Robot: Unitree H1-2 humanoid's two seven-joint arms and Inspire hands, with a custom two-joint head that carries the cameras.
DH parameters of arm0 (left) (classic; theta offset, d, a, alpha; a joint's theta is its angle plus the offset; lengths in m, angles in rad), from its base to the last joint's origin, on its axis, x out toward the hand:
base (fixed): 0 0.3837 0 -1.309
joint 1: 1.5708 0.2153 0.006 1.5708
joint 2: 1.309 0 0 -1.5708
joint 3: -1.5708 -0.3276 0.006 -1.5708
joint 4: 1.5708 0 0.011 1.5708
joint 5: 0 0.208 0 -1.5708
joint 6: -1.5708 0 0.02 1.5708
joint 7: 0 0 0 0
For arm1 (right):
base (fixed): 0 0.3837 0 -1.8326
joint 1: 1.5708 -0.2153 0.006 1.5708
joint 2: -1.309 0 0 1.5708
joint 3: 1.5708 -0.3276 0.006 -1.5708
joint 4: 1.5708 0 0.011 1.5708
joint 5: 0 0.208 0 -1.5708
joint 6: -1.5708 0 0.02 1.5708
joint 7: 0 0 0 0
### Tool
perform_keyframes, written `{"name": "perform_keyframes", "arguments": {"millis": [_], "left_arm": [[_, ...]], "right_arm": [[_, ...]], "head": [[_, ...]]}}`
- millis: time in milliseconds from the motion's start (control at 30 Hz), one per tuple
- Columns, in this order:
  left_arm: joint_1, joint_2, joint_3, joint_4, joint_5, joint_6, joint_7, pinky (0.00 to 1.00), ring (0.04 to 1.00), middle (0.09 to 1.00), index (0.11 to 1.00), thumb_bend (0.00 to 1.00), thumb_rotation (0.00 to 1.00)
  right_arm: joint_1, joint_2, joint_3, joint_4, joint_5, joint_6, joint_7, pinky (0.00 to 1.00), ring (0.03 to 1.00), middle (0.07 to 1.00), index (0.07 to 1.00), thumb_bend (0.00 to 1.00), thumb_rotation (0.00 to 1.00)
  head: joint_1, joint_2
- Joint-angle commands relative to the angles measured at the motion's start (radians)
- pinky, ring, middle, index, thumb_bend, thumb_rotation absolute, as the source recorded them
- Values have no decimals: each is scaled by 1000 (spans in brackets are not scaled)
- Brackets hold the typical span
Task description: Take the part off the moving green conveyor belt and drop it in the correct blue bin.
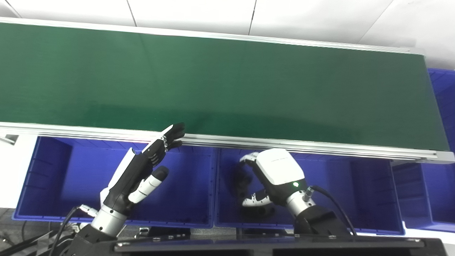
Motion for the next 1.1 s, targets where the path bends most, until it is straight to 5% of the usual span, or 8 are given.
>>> {"name": "perform_keyframes", "arguments": {"millis": [0, 167, 267, 367, 533, 700, 833, 1067], "left_arm": [[15, 11, 2, -31, -10, -26, -15, 885, 936, 955, 925, 534, 900], [22, 15, 7, -45, 11, -8, -24, 886, 938, 960, 932, 577, 908], [22, 17, 7, -48, 15, -5, -27, 887, 935, 957, 933, 583, 914], [24, 19, 7, -54, 16, 11, -30, 892, 942, 961, 933, 599, 914], [27, 14, 10, -59, 49, 7, -29, 886, 943, 967, 938, 611, 949], [32, 5, 10, -44, 63, -18, -26, 877, 939, 964, 938, 620, 948], [18, -4, 6, 26, 44, -120, -30, 883, 938, 960, 941, 602, 925], [14, -4, 3, 40, 49, -128, -39, 902, 950, 973, 952, 633, 915]], "right_arm": [[46, 35, -8, -74, 33, 22, -11, 999, 994, 980, 933, 691, 626], [160, 113, -47, -140, 317, -6, -113, 959, 996, 1000, 980, 685, 538], [244, 159, -58, -145, 580, -44, -174, 943, 990, 1000, 996, 646, 638], [281, 167, -50, -131, 687, -78, -215, 913, 972, 1000, 1000, 666, 769], [303, 188, -37, -95, 916, -133, -279, 954, 988, 1000, 999, 665, 768], [292, 164, -37, -29, 995, -212, -328, 996, 1000, 1000, 1000, 688, 827], [284, 145, -38, 7, 1009, -247, -348, 1000, 1000, 1000, 1000, 699, 828], [276, 124, -36, 44, 969, -300, -382, 949, 988, 1000, 996, 698, 805]], "head": [[4, 1], [24, -4], [39, -7], [51, -11], [74, -16], [94, -19], [90, -21], [97, -19]]}}
